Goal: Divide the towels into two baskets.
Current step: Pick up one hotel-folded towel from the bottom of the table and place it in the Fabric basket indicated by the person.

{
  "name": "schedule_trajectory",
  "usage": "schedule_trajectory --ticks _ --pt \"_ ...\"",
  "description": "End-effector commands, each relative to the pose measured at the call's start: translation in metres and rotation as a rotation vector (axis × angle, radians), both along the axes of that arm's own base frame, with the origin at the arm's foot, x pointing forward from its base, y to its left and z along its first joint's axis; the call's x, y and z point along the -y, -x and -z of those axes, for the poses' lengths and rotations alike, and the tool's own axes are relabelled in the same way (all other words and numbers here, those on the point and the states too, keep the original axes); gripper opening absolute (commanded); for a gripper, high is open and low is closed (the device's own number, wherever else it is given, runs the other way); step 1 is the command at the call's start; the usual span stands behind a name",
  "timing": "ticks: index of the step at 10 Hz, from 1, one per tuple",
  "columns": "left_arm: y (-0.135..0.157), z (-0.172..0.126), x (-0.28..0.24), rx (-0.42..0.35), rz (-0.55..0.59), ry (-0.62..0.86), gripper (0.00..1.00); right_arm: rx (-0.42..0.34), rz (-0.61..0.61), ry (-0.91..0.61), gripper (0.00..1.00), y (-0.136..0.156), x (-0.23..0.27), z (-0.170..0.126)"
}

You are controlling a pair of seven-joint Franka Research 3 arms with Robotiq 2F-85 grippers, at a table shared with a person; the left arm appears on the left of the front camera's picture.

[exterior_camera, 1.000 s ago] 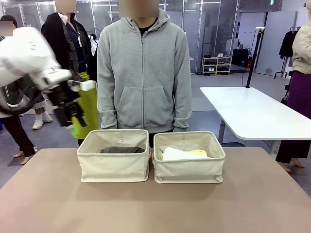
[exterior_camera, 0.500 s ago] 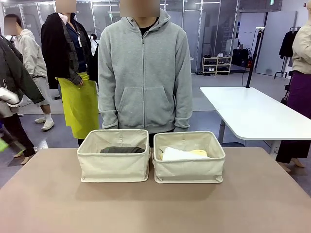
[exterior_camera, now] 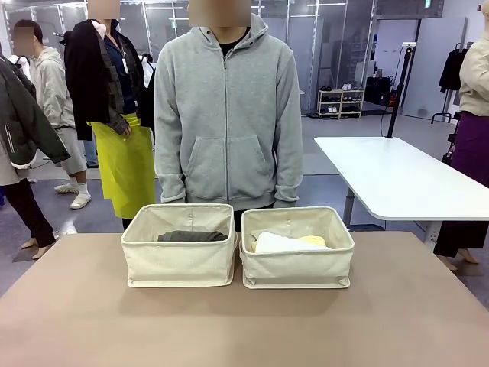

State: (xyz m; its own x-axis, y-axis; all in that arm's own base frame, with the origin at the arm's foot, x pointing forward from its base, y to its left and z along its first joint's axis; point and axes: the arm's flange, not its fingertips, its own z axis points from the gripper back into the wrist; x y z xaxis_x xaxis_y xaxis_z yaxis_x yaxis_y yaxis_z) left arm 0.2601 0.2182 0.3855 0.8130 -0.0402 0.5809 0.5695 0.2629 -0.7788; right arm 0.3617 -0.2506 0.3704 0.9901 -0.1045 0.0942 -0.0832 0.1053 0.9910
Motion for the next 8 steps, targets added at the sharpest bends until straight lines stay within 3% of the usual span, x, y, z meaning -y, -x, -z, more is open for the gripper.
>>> schedule_trajectory --ticks 1,2,3,8 --pt "-0.024 0.001 0.013 0.050 -0.053 -0.006 1.00 -0.022 0.001 0.015 0.90 0.001 -0.003 -0.004" --pt "-0.032 0.004 0.017 0.065 -0.058 -0.026 1.00 -0.022 0.001 0.015 0.90 0.001 -0.003 -0.004" --pt "-0.007 0.004 0.003 0.015 -0.034 0.014 1.00 -0.022 0.001 0.015 0.90 0.001 -0.003 -0.004" --pt "-0.007 0.004 0.003 0.015 -0.034 0.014 1.00 -0.022 0.001 0.015 0.90 0.001 -0.003 -0.004"
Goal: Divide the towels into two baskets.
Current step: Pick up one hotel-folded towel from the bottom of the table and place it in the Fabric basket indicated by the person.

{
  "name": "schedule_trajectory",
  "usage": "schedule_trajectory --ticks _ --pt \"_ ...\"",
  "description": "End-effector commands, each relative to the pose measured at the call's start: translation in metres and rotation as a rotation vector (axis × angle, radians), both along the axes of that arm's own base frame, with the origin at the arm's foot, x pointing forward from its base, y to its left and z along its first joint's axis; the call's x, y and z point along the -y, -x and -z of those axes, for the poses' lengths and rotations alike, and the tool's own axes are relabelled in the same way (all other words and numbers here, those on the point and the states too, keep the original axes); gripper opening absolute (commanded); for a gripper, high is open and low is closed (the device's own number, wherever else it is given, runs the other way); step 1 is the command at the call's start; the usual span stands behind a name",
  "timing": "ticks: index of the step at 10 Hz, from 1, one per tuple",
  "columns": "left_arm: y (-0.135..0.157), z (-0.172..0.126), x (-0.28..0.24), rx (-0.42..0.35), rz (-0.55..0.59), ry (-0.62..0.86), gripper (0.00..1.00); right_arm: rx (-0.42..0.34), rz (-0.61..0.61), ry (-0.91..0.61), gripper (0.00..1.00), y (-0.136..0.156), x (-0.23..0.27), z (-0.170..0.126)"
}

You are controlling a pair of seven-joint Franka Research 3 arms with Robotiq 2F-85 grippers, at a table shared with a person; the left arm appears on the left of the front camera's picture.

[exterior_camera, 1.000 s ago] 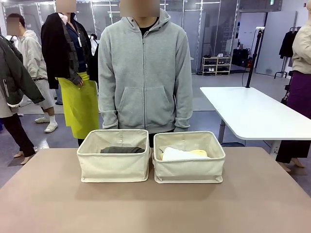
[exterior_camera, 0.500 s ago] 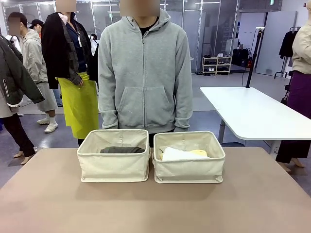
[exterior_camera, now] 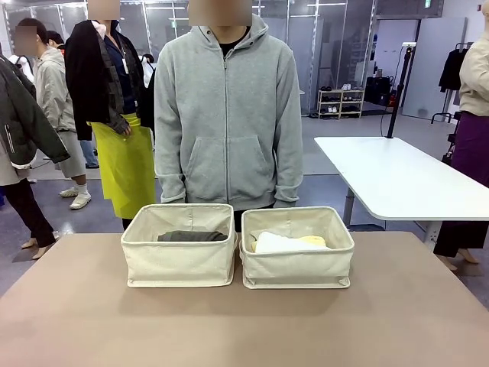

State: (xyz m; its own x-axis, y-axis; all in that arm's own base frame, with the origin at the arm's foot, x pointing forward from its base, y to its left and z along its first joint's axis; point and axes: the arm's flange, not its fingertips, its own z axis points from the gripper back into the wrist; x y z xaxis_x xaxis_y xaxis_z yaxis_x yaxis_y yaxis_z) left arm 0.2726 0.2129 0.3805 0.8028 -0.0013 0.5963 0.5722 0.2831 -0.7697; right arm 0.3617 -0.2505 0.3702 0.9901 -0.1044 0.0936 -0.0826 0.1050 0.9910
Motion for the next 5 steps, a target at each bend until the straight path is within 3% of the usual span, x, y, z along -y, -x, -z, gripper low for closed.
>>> schedule_trajectory --ticks 1,5 --pt "0.0057 -0.0015 -0.0021 -0.003 0.009 0.008 1.00 -0.021 0.002 0.015 0.90 0.0013 -0.0027 -0.0041" --pt "0.0057 -0.0015 -0.0021 -0.003 0.009 0.008 1.00 -0.021 0.002 0.015 0.90 0.0013 -0.0027 -0.0041"
